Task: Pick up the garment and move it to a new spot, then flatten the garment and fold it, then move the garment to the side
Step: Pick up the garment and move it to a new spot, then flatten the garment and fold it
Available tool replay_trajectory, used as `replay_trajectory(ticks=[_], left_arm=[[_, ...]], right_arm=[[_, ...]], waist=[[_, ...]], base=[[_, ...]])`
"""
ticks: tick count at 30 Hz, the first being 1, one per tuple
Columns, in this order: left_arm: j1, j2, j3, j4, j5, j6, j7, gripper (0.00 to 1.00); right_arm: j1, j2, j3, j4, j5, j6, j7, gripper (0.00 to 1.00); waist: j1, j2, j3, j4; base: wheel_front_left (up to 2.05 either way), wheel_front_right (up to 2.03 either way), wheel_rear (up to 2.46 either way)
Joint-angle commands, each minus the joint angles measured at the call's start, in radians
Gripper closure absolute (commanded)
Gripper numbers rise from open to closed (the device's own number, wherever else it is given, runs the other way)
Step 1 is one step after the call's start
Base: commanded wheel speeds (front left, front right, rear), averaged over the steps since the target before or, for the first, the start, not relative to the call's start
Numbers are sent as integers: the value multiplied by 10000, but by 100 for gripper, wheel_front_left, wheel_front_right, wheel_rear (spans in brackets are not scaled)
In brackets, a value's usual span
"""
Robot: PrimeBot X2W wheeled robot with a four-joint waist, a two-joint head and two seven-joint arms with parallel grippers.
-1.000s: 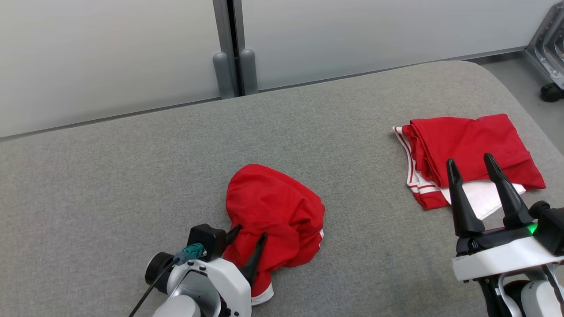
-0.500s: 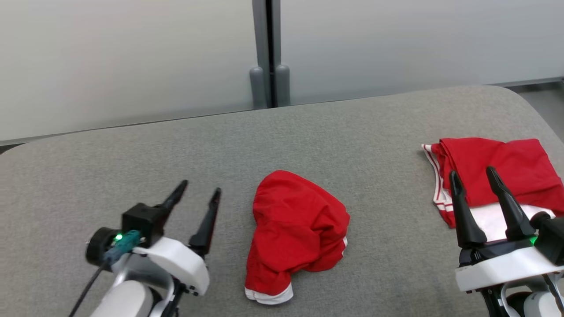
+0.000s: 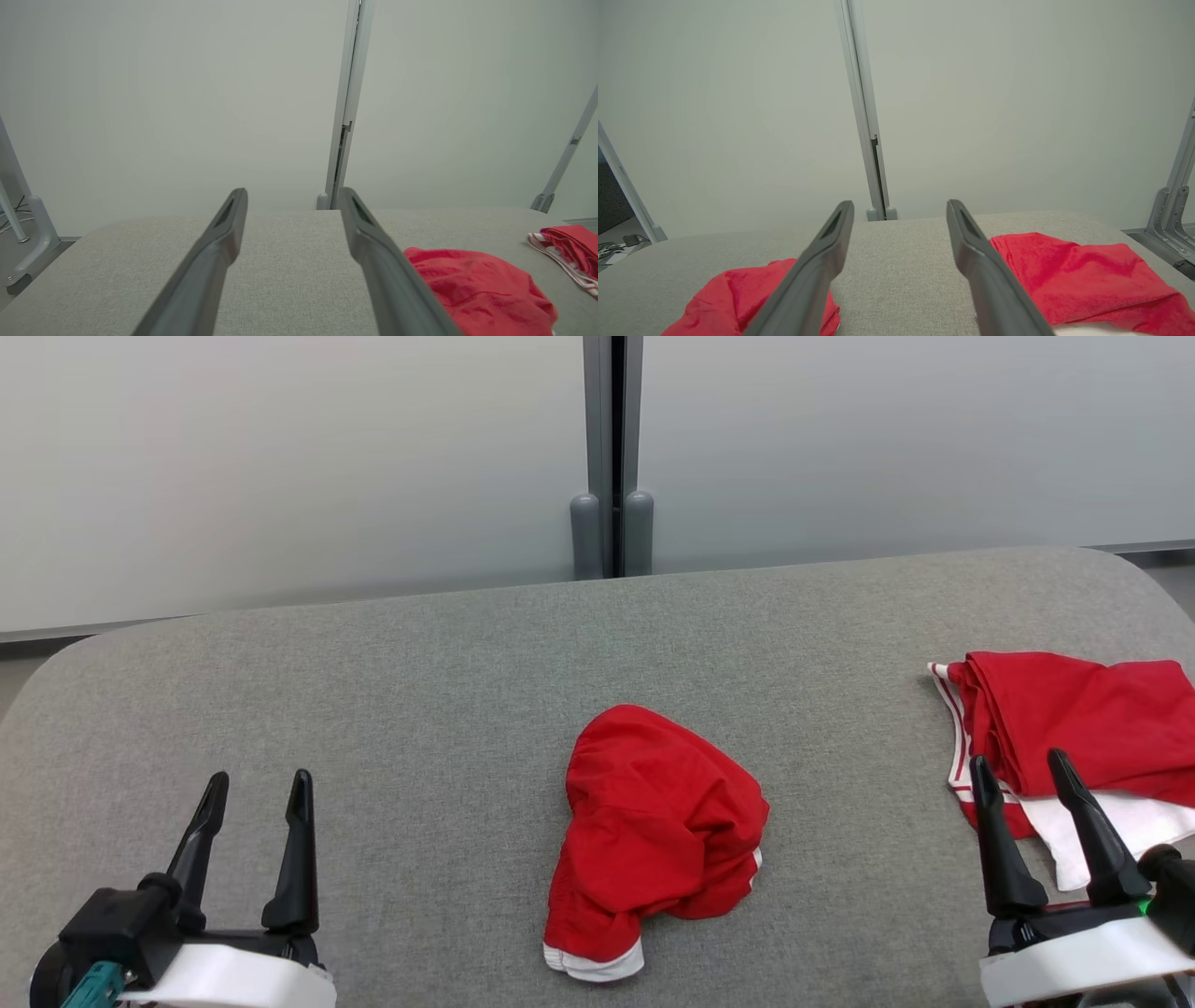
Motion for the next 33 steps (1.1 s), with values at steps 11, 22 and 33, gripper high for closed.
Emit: replay_trajectory(ticks=[11, 22, 33], left_arm=[[959, -86, 344, 482, -201, -50, -622, 0], [563, -91, 175, 349, -37, -36, -571, 0], [421, -184, 45, 91, -38, 7, -534, 0]], right_arm=[[303, 100, 109, -92, -14, 5, -127, 0], [314, 83, 143, -82, 7, 5, 38, 0], [274, -69, 376, 57, 233, 5, 569, 0]], waist=[[0, -1, 98, -27], [0, -1, 57, 31], [0, -1, 54, 228]], base=[[0, 0, 0], [0, 0, 0], [0, 0, 0]])
